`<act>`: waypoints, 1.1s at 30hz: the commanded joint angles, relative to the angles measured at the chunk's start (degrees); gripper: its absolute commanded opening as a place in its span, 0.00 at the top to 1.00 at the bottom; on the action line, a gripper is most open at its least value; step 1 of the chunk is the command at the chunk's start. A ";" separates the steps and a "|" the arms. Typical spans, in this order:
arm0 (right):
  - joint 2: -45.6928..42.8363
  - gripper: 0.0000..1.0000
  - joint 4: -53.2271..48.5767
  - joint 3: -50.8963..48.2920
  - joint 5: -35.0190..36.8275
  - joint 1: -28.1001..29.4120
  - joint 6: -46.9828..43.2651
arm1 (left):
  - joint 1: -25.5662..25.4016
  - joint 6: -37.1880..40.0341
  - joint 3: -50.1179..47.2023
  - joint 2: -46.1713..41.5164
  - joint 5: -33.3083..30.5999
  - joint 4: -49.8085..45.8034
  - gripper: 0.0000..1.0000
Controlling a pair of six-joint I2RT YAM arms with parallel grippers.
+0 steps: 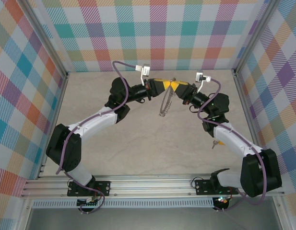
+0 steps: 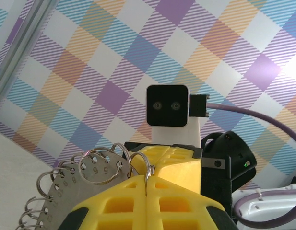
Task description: Put the keys on the keyring
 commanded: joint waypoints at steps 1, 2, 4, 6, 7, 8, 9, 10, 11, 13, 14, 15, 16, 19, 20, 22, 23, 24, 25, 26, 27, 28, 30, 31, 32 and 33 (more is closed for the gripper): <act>-2.48 0.74 -3.57 1.08 1.69 -0.64 -1.39 | -1.42 9.59 1.16 -4.99 3.40 -6.20 1.00; -3.41 0.69 -5.02 1.08 1.68 -1.24 -1.54 | -1.45 13.03 1.77 -5.71 3.76 -9.66 1.00; -5.92 0.64 -9.10 1.15 1.31 -2.83 -2.09 | -1.44 21.48 3.36 -7.27 4.03 -19.00 1.00; -8.38 0.61 -13.89 1.72 0.66 -3.92 -3.51 | -1.49 28.09 5.07 -8.15 4.49 -26.29 1.00; -9.57 0.61 -16.82 2.30 0.08 -4.28 -4.42 | -1.47 31.12 6.07 -8.45 5.02 -29.77 1.00; -10.40 0.60 -19.32 2.89 -0.56 -4.47 -5.39 | -1.41 33.44 7.03 -8.50 5.44 -32.66 1.00; -11.18 0.60 -22.29 3.71 -1.49 -4.49 -6.48 | -1.40 35.79 8.08 -8.55 6.21 -35.61 1.00; -11.70 0.59 -25.63 4.67 -2.88 -4.55 -7.34 | -1.36 37.84 9.21 -8.58 6.87 -38.19 1.00; -11.98 0.58 -27.55 5.45 -4.24 -4.52 -7.96 | -1.40 39.18 10.05 -8.63 7.21 -40.05 1.00; -12.41 0.58 -30.58 6.88 -7.10 -4.54 -8.94 | -1.32 41.76 11.72 -8.47 8.08 -43.59 1.00; -12.74 0.58 -32.15 7.64 -8.71 -4.56 -9.59 | -1.24 42.90 12.57 -8.35 8.55 -45.35 1.00; -12.98 0.58 -33.34 8.33 -10.45 -4.56 -10.06 | -1.20 43.86 13.42 -8.18 9.09 -46.83 1.00; -13.01 0.58 -34.09 8.89 -11.94 -4.52 -10.31 | -1.20 44.56 14.07 -8.03 9.65 -47.95 1.00; -12.68 0.58 -36.64 10.45 -15.76 -4.49 -11.19 | -1.14 45.95 16.04 -7.51 11.01 -50.64 1.00; -12.50 0.58 -36.97 10.78 -16.84 -4.49 -11.29 | -1.10 45.96 16.50 -7.24 11.39 -51.09 1.00; -12.06 0.58 -37.57 11.17 -18.83 -4.50 -11.38 | -1.08 46.02 17.17 -6.97 12.13 -51.56 1.00; -11.87 0.58 -37.85 11.14 -19.54 -4.45 -11.47 | -1.12 45.94 17.45 -6.68 12.48 -51.71 1.00; -11.70 0.58 -37.83 10.97 -19.90 -4.33 -11.56 | -1.12 45.85 17.75 -6.53 12.92 -51.78 1.00; -11.61 0.58 -37.73 10.77 -20.08 -4.31 -11.62 | -1.13 45.69 17.99 -6.28 13.26 -51.75 1.00; -11.38 0.58 -37.63 10.51 -20.19 -4.16 -11.65 | -1.13 45.45 18.34 -6.11 13.56 -51.84 1.00; -11.25 0.58 -37.62 10.33 -20.25 -3.99 -11.76 | -1.15 45.33 18.59 -5.87 13.82 -51.85 1.00; -11.00 0.58 -37.57 10.15 -20.18 -3.83 -11.87 | -1.07 45.16 18.82 -5.69 14.09 -51.83 1.00; -10.66 0.59 -37.44 10.05 -20.16 -3.54 -12.09 | -1.14 44.85 19.22 -5.48 14.56 -51.76 1.00; -10.48 0.59 -37.30 9.99 -20.16 -3.46 -12.14 | -1.13 44.80 19.35 -5.31 14.77 -51.81 1.00; -10.30 0.60 -37.25 10.08 -20.08 -3.30 -12.09 | -1.10 44.74 19.52 -5.16 14.98 -51.82 1.00; -10.12 0.60 -37.00 10.05 -20.08 -3.19 -12.10 | -1.14 44.70 19.69 -5.02 15.08 -51.93 1.00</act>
